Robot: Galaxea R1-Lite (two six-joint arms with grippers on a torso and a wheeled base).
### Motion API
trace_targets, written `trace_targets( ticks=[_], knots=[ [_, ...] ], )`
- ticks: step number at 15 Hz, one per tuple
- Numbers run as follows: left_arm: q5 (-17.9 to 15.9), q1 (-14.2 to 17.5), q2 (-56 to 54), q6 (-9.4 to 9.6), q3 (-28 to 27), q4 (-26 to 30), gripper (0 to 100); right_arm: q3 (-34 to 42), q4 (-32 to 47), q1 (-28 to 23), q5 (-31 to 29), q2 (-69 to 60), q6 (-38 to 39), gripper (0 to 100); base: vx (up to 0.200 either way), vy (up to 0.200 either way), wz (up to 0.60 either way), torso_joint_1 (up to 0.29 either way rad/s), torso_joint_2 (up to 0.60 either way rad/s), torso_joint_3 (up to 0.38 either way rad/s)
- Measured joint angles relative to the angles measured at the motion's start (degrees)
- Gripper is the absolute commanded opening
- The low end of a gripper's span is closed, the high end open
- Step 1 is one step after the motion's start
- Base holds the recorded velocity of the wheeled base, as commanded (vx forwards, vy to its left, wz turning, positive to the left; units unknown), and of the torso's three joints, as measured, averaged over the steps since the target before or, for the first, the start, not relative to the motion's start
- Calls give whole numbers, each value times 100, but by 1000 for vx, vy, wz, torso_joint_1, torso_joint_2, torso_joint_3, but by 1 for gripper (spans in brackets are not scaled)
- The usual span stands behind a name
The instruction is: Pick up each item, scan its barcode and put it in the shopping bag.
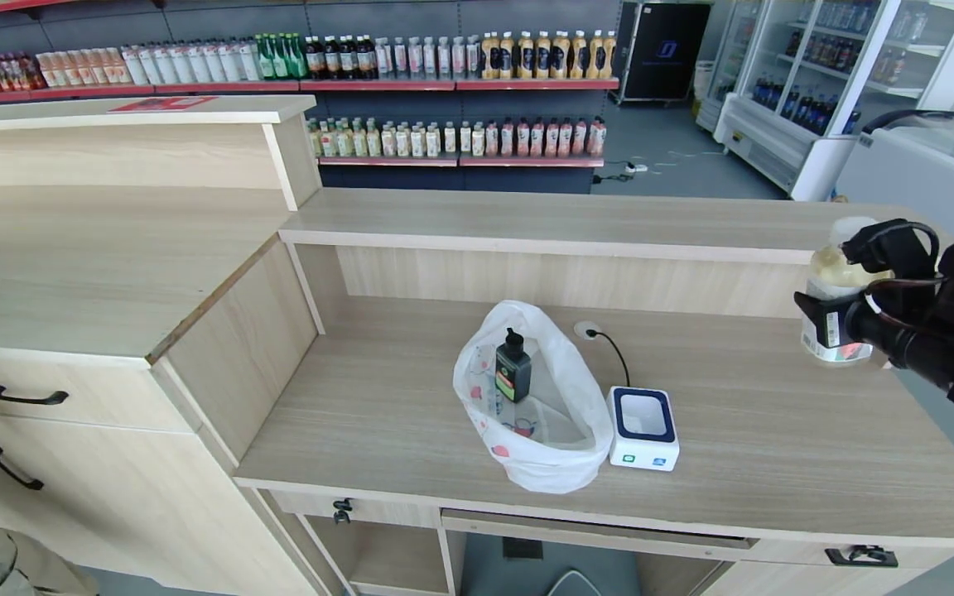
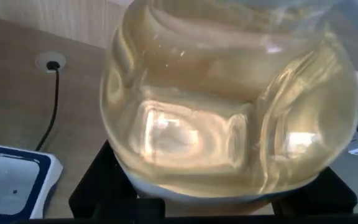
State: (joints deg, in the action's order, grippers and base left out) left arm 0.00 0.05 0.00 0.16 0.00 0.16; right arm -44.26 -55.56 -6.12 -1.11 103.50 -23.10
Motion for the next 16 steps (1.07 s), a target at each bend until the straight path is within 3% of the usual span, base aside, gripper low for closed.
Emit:
trace_targets(
  ticks=[2, 4, 7, 8, 11, 16],
  knots=[
    [0, 2, 0, 2, 0, -2, 100, 9, -482, 347, 208, 122, -68, 0, 0, 0, 600, 0, 0, 2],
    [0, 2, 0, 0, 0, 0, 100, -30, -517, 572, 1123, 297, 6, 0, 0, 0, 0, 0, 0, 0],
    [0, 0, 0, 2, 0, 0, 100, -69, -82, 612, 3608, 510, 171, 0, 0, 0, 0, 0, 0, 0],
    [0, 5, 0, 0, 0, 0, 100, -83, 338, 607, 4114, 596, 37, 0, 0, 0, 0, 0, 0, 0],
    [0, 0, 0, 0, 0, 0, 100, -122, 784, 617, 4452, 880, -366, 0, 0, 0, 0, 0, 0, 0],
    [0, 2, 0, 2, 0, 0, 100, -341, 762, 689, 4536, 1519, -391, 0, 0, 0, 0, 0, 0, 0]
  ],
)
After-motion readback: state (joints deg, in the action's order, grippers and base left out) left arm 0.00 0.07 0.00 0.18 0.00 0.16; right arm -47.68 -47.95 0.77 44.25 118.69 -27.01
